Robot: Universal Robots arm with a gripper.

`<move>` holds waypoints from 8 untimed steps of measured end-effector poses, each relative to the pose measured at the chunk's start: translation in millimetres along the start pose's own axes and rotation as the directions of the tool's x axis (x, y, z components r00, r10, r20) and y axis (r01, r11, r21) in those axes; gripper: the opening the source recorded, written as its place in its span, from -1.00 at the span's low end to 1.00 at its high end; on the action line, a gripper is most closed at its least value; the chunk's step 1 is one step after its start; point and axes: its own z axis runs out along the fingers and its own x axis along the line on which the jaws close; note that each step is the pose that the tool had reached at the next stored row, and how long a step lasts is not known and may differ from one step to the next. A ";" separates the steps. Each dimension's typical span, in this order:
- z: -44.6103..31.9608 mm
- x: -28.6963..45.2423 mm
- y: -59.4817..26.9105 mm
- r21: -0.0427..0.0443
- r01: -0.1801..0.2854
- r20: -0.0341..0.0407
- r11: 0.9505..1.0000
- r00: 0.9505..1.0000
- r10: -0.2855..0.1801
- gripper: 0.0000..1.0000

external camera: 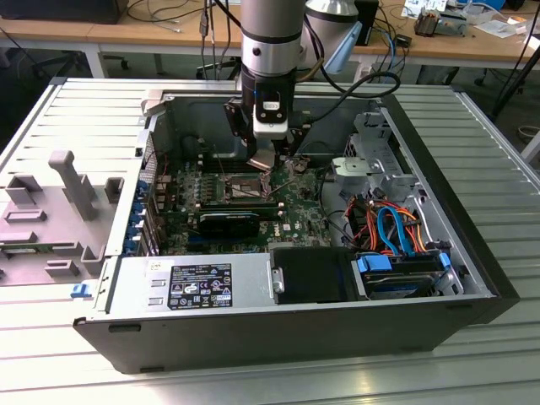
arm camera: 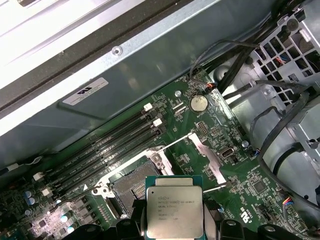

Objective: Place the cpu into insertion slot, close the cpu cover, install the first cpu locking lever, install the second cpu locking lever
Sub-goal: 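Place the cpu into insertion slot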

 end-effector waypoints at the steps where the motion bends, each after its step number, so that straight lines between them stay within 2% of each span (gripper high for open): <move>1: 0.0 0.0 0.0 0.000 -0.002 0.000 1.000 1.000 0.002 0.08; 8: 0.0 0.0 0.0 0.004 -0.011 0.003 1.000 1.000 0.011 0.08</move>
